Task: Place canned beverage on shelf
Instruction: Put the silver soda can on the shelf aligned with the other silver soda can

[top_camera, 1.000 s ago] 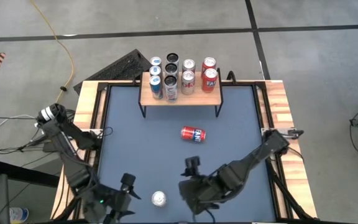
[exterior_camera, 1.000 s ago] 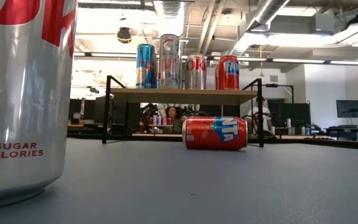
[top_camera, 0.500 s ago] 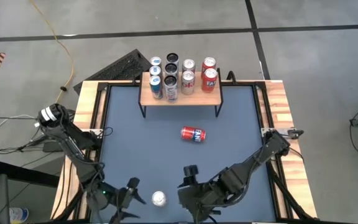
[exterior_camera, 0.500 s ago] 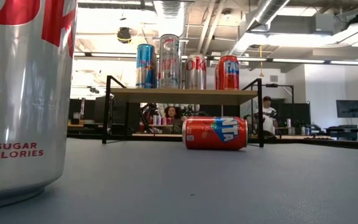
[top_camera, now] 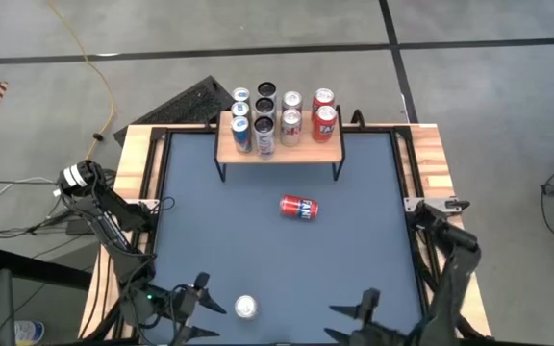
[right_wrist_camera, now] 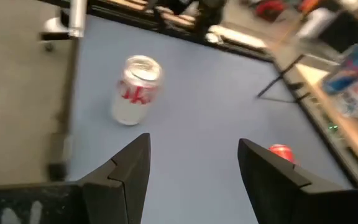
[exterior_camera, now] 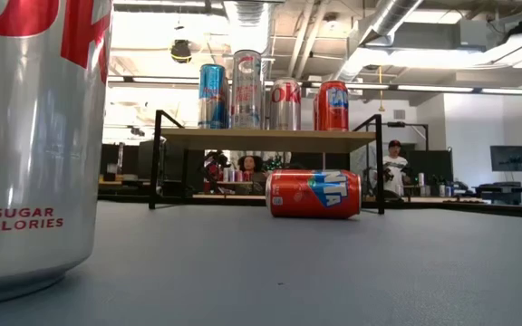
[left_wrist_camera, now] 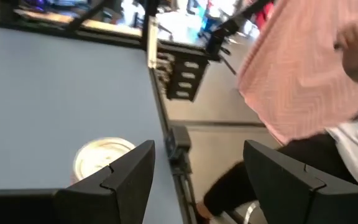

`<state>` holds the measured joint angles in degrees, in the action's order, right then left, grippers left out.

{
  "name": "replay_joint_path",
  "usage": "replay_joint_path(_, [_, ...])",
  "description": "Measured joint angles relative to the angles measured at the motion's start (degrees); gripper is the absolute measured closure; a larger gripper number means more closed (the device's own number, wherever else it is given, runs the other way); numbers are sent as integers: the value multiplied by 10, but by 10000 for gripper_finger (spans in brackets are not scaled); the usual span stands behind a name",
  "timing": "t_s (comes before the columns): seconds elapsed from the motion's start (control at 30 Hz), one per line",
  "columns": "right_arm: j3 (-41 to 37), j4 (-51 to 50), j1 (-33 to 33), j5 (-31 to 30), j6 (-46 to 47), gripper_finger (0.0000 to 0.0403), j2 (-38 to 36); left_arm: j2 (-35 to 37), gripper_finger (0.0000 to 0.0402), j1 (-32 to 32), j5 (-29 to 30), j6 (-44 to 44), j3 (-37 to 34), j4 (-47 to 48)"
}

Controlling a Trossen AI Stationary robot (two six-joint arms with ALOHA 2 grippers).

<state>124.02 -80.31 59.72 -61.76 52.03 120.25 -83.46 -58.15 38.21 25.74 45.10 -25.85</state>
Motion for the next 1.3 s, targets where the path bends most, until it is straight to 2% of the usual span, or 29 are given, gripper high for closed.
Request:
replay_joint_path(0.07, [-33,20,-3,-22,8,168,12,0,167,0,15,6,0,1])
replay_joint_path(0.13, [-81,19,-6,-74,68,168,19,0,167,0,19,7,0,2])
replay_joint_path(0.33, [-248,-32,-17,-238,371,168,3,0,167,0,4,-4,0,-15])
replay_joint_path(0.4, [-277,-85,-30,-245,441,172,-22,0,167,0,0,-12,0,-27])
replay_joint_path(0.47, [-293,-96,-48,-224,461,182,-44,0,167,2,-9,-17,0,-37])
replay_joint_path(0.53, [-298,-69,-64,-197,397,195,-66,0,167,7,-24,-23,0,-46])
replay_joint_path(0.67, [-296,81,-93,-99,116,232,-126,0,167,17,-31,-35,0,-47])
replay_joint_path(0.77, [-305,274,-123,25,-140,264,-155,0,167,27,-32,-45,0,-48])
replay_joint_path(0.83, [-327,400,-143,135,-300,281,-170,0,167,30,-38,-53,0,-48])
replay_joint_path(0.9, [-354,520,-163,240,-402,293,-186,0,167,30,-49,-59,0,-48])
replay_joint_path(0.97, [-387,614,-179,315,-441,299,-206,0,167,29,-59,-60,0,-49])
replay_joint_path(1.03, [-425,667,-190,345,-448,300,-226,0,167,25,-62,-54,0,-50])
replay_joint_path(1.17, [-506,730,-205,331,-440,300,-233,0,167,19,-61,-34,0,-44])
replay_joint_path(1.3, [-540,813,-224,296,-439,300,-228,0,167,14,-54,-13,0,-42])
